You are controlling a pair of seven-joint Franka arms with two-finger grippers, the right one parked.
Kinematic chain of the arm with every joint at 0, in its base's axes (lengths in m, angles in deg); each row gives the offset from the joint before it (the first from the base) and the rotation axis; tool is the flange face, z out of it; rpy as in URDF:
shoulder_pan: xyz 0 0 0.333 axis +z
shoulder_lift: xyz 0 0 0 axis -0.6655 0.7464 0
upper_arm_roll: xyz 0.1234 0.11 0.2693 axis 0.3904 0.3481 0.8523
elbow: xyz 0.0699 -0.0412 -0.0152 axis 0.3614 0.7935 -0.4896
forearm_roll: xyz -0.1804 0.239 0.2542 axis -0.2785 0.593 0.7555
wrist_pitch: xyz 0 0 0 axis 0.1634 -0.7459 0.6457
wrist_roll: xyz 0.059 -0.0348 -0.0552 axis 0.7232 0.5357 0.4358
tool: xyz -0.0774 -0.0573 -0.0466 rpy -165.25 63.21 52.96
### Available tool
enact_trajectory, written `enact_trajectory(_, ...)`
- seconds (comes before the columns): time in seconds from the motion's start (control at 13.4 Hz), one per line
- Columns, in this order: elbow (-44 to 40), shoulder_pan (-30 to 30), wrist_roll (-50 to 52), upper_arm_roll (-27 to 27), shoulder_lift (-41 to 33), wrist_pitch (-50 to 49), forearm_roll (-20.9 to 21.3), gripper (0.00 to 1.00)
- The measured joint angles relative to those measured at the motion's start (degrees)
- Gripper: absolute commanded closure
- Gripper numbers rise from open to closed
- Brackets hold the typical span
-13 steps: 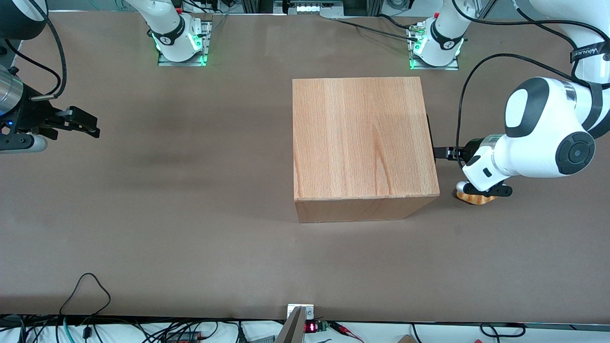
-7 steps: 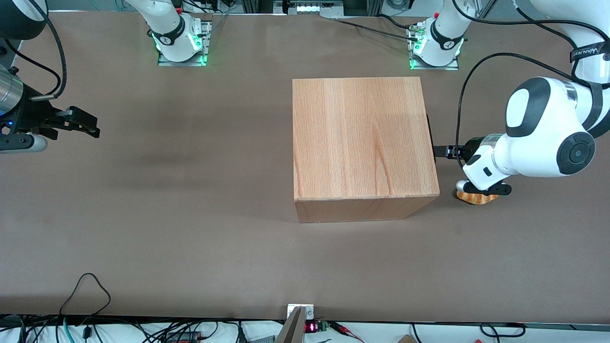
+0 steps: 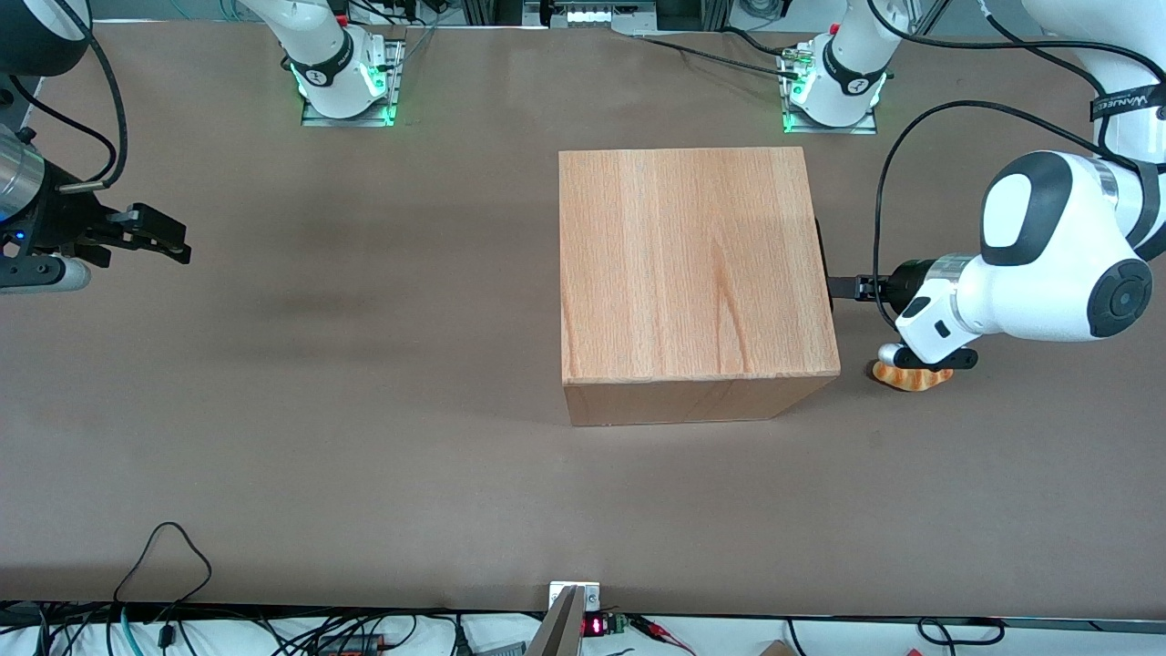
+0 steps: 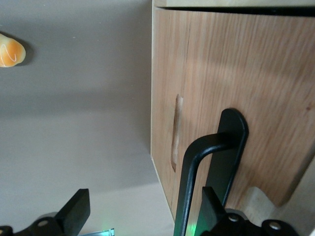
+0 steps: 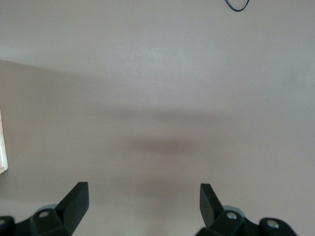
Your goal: Open top drawer with left arm
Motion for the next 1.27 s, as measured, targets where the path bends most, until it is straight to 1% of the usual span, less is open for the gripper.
enact_trajectory(1.27, 1.1, 0.2, 0.0, -0.5, 1.4, 1.6, 0.0, 0.00)
